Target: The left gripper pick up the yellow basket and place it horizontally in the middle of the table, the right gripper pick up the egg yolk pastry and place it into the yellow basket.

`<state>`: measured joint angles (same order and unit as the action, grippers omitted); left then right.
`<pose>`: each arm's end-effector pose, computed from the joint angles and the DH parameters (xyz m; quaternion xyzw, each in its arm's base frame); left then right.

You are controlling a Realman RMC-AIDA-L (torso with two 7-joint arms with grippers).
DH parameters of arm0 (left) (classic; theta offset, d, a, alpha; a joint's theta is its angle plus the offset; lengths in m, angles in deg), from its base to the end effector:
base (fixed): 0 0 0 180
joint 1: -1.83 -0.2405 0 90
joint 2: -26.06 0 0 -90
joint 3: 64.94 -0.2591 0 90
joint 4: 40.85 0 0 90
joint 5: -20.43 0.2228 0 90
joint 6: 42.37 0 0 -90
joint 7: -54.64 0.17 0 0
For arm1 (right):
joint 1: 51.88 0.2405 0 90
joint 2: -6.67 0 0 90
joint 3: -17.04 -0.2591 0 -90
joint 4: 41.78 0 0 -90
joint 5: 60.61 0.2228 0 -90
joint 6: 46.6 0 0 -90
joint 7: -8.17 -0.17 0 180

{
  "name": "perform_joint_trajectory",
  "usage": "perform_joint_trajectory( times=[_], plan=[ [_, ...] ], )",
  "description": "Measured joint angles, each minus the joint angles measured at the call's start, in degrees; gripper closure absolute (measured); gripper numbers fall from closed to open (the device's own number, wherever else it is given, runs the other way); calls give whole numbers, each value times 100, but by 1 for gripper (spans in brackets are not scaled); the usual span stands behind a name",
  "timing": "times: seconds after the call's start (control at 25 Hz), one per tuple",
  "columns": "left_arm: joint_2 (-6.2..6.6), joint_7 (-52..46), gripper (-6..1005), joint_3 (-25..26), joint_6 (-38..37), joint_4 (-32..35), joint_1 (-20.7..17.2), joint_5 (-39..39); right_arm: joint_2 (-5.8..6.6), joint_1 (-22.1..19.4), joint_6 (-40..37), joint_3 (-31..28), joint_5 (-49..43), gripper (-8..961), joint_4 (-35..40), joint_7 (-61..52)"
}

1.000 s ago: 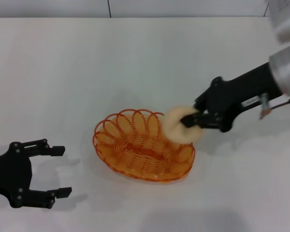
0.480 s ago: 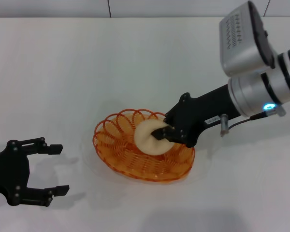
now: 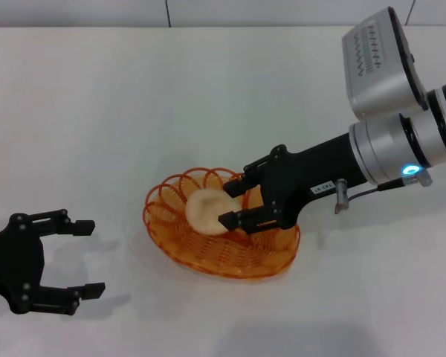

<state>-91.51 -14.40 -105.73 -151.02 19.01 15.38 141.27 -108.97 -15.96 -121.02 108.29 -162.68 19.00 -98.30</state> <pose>-0.3121 0.2529 0.0382 -0.9802 -0.0973 -0.1412 0.0991 0.1233 0.3536 -0.0899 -0.9928 0.0817 0.0881 0.0008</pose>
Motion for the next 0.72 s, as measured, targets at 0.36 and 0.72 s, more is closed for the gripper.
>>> perform_joint_trajectory(
  times=[0.36,0.72],
  plan=[
    [82,-184,124,0,2,-63,50,-29,55,-320,-689,-803,-47,368,-192,980],
    [128,-194,123,0,-23,-140,116,-43,192,-459,-2057,-2622,-648,79,-933,2046]
  ],
)
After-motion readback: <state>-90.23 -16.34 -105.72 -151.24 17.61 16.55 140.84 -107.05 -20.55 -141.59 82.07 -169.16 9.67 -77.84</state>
